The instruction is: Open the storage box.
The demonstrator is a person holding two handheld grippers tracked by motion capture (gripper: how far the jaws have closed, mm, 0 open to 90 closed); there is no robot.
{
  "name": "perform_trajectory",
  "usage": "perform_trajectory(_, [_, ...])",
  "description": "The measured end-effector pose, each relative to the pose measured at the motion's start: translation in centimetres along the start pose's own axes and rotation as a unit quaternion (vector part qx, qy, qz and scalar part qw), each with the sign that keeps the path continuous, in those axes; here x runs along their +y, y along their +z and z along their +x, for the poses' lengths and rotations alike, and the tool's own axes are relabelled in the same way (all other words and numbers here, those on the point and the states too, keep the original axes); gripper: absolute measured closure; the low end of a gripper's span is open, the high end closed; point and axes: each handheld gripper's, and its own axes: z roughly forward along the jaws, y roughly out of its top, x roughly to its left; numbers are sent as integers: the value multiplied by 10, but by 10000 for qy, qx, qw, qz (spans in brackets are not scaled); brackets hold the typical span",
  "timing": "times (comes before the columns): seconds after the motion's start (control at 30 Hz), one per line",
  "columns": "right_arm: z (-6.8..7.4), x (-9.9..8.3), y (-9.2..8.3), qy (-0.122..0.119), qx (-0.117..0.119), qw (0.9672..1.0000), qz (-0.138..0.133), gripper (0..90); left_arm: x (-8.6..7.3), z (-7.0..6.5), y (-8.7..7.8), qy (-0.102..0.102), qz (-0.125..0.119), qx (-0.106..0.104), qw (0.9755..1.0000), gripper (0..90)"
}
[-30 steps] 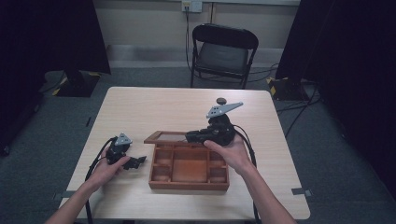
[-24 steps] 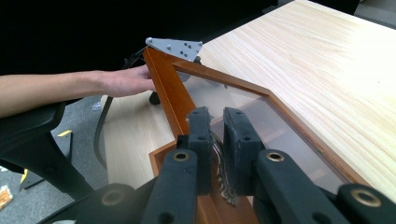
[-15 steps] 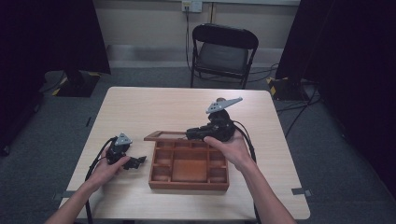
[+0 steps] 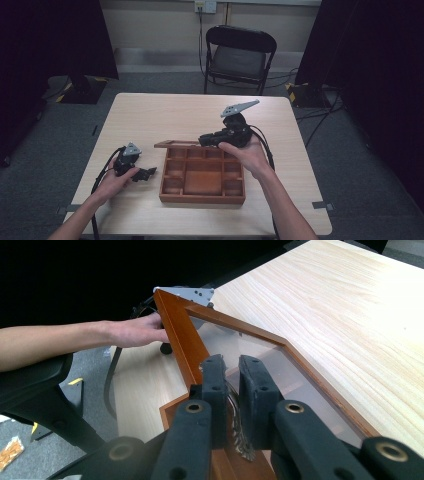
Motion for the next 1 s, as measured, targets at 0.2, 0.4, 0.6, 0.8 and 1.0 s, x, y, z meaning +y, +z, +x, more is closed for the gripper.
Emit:
perform_trajectory(0.2, [-4, 2, 0, 23, 52, 10000, -16, 825, 0, 0, 0, 7, 10, 7, 10000, 33])
perform_trajectory(0.4, [-5, 5, -1, 11, 29, 10000, -33, 825, 0, 0, 0, 9, 10, 7, 10000, 33])
perform_trajectory(0.6, [-7, 7, -1, 19, 30, 10000, -43, 825, 0, 0, 0, 6, 11, 9, 10000, 33])
perform_trajectory(0.8, [-8, 8, -2, 26, 16, 10000, -57, 821, 0, 0, 0, 10, 10, 8, 10000, 33])
perform_trajectory(1.0, [-8, 10, -2, 8, -19, 10000, -75, 820, 0, 0, 0, 11, 6, 16, 10000, 33])
